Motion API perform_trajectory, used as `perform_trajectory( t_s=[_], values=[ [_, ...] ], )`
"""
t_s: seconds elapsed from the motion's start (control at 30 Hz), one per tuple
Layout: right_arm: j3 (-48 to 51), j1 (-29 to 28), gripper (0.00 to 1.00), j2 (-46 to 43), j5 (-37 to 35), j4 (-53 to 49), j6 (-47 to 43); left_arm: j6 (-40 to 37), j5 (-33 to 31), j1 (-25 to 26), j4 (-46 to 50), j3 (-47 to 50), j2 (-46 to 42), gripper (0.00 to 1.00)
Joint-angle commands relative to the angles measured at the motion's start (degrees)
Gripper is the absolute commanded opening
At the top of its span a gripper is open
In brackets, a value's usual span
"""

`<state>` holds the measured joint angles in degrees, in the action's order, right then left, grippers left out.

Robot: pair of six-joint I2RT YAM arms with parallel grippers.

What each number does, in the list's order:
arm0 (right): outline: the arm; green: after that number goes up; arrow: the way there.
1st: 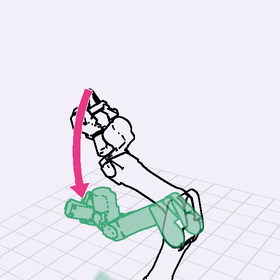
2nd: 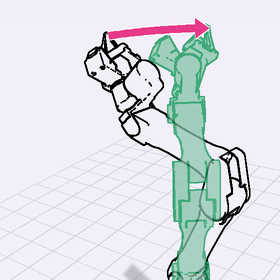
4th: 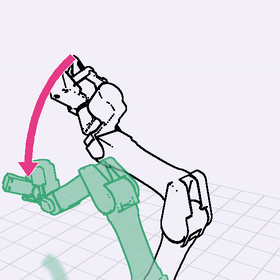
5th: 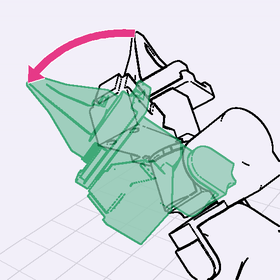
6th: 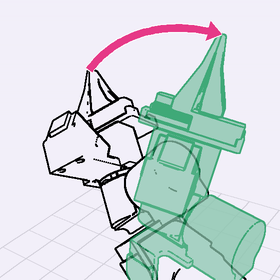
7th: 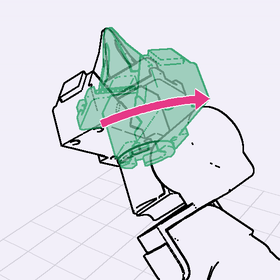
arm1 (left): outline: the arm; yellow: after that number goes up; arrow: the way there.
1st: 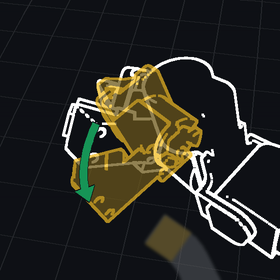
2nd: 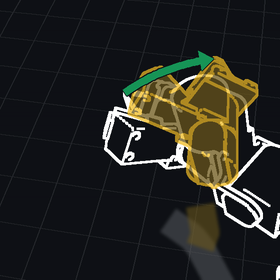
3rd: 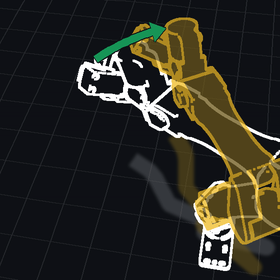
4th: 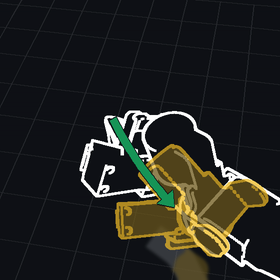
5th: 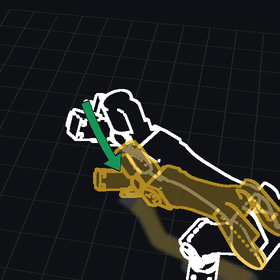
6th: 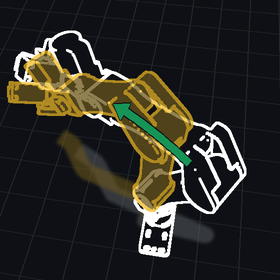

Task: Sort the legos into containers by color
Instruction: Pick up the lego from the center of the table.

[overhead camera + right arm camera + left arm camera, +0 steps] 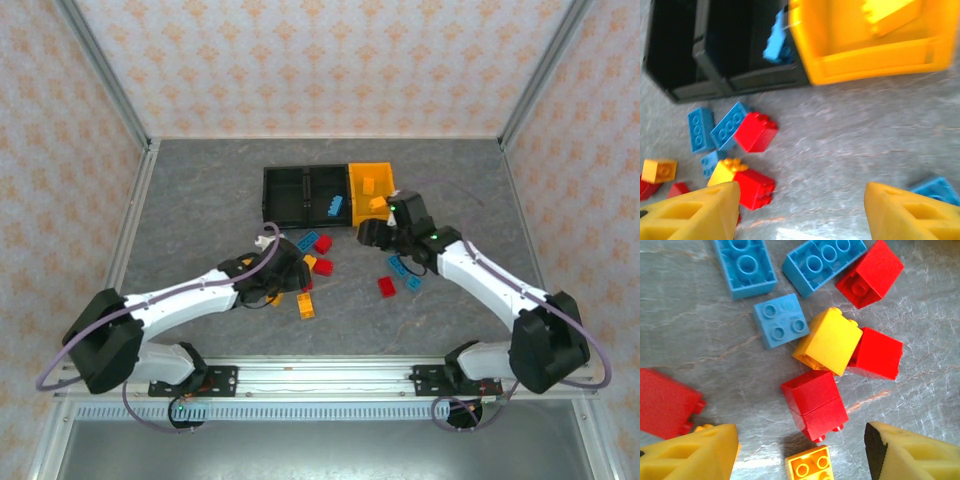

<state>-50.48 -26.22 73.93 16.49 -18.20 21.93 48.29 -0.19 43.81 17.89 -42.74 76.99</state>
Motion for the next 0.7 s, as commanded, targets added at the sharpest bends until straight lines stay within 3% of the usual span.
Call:
perform_trajectory(
  t_s=[0.0, 0.27, 0.4, 0.67],
  values=[
    [2.06, 2.63, 0.67, -2.88, -2.13, -0.55, 2.04, 1.52, -2.01, 1.42, -1.82, -3.35, 3.25, 0.7],
    [3.72, 4.24, 0.67, -3.84, -1.72, 0.19, 1.71, 2.33, -3.64, 3.44, -0.49, -7.53, 10.99, 0.73],
    [3.46, 4.59, 0.66, -3.71, -1.92, 0.04, 0.86, 2.43, -7.36, 4.39, 2.5, -9.73, 14.31, 0.72],
    [3.54, 4.77, 0.66, -3.62, -2.51, -0.17, 0.41, 2.42, -8.7, 4.74, 2.8, -10.27, 17.8, 0.64]
  ],
)
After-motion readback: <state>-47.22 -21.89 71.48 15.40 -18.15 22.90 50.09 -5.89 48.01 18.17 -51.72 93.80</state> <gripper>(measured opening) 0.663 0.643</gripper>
